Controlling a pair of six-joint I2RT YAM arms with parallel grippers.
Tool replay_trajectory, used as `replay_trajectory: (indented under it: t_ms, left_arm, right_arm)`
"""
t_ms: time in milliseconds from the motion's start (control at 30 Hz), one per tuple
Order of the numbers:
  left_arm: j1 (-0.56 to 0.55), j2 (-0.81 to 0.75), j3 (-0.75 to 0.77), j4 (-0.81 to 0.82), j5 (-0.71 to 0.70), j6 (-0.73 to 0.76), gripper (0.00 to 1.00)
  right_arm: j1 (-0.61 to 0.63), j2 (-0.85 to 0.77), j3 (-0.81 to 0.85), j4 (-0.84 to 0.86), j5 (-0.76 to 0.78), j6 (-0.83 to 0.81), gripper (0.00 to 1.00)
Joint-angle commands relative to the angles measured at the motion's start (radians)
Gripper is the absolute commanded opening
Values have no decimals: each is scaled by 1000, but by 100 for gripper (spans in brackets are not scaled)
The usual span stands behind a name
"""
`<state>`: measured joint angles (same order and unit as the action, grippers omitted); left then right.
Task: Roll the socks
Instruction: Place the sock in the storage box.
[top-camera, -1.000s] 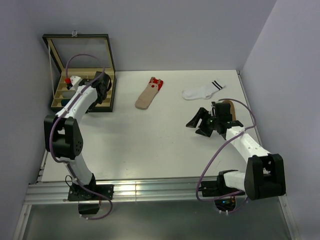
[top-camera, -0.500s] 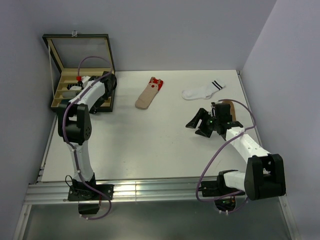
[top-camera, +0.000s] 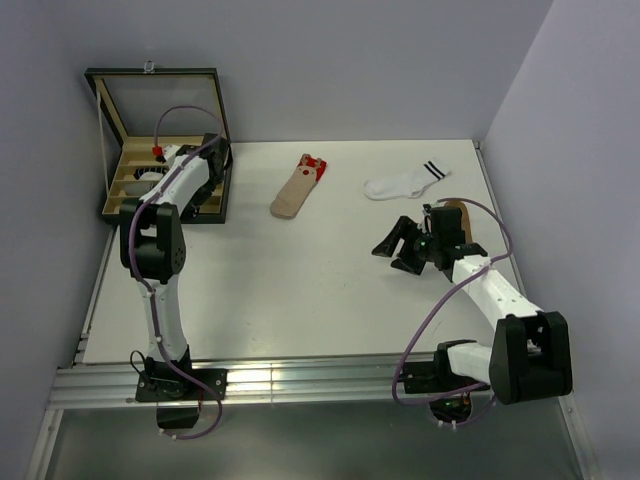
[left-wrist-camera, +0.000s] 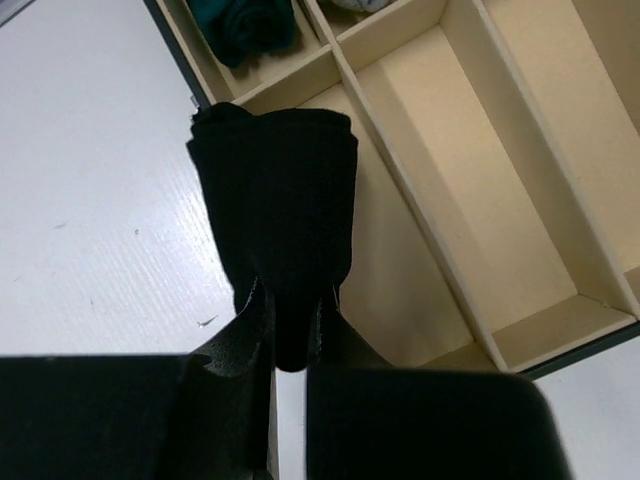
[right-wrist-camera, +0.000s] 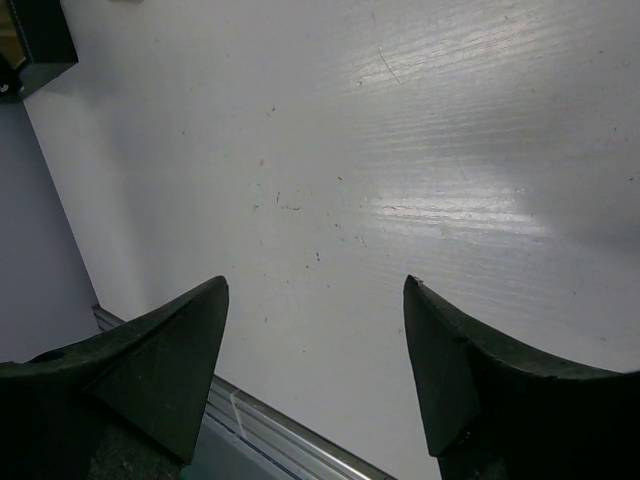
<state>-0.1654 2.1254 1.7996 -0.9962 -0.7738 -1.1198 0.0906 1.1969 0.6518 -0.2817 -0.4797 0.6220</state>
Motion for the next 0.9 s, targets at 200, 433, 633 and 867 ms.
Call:
replay_trajectory:
  t_ms: [200,433,633,867]
  left_arm:
    - [24,19,-3,165,90,-41,0]
    - [26,45,4,185,133,-70,0]
    - [26,85,6,139,189,-126,0]
    - [29,116,-26,156,222,-140,0]
  right_arm:
    - [-9,-40,-3,-5,10,-22,77]
    - [-11,-37,-6,-5,7,-21,77]
    - [-12,-43,-7,-8,13,-18,77]
    - [-12,-49,-15,-11,19,-25,77]
